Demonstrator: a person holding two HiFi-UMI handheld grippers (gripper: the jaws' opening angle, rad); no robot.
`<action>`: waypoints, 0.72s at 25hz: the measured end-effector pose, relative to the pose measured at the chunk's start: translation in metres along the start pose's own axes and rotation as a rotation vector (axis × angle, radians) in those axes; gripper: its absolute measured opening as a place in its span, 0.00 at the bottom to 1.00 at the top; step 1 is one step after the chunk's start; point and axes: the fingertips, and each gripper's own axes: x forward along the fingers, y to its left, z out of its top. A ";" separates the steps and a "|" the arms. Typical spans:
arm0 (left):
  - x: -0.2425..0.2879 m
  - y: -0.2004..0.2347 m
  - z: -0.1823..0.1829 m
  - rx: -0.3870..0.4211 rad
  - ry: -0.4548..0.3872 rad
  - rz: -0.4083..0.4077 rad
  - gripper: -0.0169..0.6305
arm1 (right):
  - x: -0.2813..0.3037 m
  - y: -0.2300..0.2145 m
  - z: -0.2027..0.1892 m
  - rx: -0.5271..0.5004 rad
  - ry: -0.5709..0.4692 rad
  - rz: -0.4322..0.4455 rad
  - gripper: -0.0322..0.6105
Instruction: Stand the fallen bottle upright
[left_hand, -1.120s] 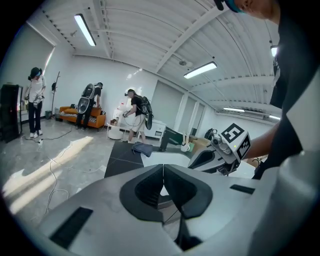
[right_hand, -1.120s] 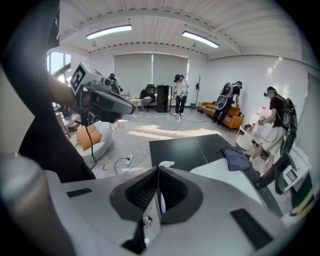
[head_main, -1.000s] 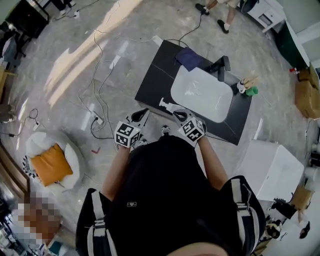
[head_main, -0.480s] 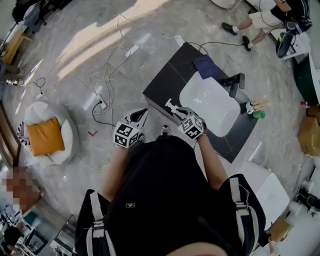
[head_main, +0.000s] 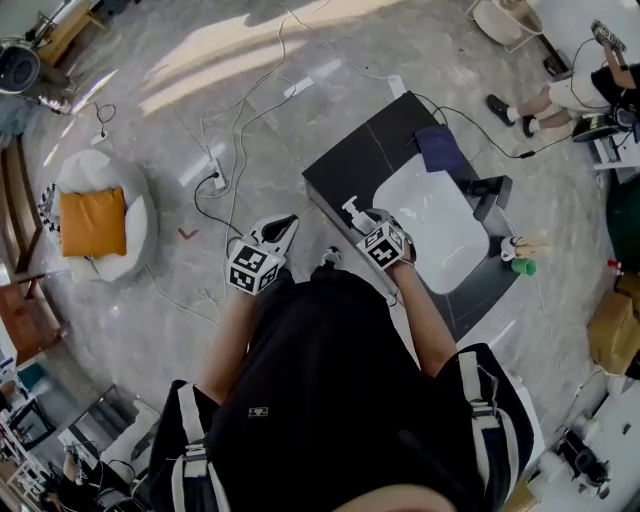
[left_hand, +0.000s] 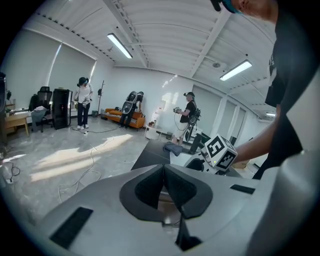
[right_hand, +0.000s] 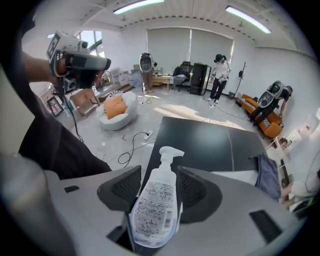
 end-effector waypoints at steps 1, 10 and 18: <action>-0.002 0.000 -0.002 -0.011 -0.004 0.014 0.05 | 0.004 -0.001 -0.002 0.019 0.006 0.010 0.49; -0.018 -0.002 -0.015 -0.057 -0.016 0.112 0.05 | 0.031 -0.003 -0.018 0.039 0.113 0.057 0.52; -0.035 0.002 -0.019 -0.074 -0.029 0.176 0.05 | 0.045 -0.003 -0.019 0.092 0.182 0.068 0.52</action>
